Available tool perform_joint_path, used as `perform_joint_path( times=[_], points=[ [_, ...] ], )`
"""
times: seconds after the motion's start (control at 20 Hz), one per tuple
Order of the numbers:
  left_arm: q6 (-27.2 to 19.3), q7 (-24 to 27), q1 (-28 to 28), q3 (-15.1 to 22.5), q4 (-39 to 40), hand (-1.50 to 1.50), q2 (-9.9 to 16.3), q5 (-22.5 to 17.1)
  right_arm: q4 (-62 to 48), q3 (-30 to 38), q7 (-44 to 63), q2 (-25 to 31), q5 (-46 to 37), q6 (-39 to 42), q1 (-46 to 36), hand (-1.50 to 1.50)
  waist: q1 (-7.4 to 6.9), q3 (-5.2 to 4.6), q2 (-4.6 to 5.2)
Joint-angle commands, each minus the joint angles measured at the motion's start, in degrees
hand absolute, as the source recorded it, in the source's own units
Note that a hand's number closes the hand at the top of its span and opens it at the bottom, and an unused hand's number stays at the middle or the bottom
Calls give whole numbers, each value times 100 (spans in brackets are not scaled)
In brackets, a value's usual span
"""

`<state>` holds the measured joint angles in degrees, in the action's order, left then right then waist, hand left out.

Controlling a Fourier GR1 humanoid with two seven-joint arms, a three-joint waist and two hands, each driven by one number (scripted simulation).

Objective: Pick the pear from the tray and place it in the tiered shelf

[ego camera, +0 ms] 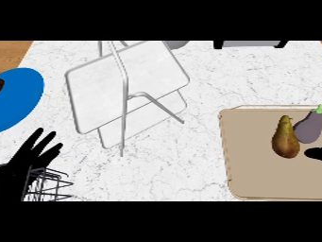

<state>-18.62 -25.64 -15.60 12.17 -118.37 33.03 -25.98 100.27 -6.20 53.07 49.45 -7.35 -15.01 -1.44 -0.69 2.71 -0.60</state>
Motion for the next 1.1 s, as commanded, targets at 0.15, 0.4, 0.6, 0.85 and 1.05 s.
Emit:
perform_joint_path(
  times=[0.15,0.4,0.6,0.85,1.05],
  points=[
    [-110,125,86,224,797,0,35,-34,-216,-615,901,-178,-377,253,-526,-150,67,-314,231],
    [-301,282,-667,168,200,0,571,-394,-350,-806,1113,-374,-722,118,-517,-150,161,-324,189],
    [-480,425,-718,82,172,0,742,-563,-543,-908,1236,-425,-925,225,-727,-150,248,-325,205],
    [-371,687,-660,97,342,0,859,-829,-934,-1056,1358,-802,-1202,165,-1093,-150,197,-320,195],
    [-365,825,-601,153,567,0,972,-929,-1178,-1174,1338,-995,-1470,149,-1200,-150,267,-319,192]
  ],
)
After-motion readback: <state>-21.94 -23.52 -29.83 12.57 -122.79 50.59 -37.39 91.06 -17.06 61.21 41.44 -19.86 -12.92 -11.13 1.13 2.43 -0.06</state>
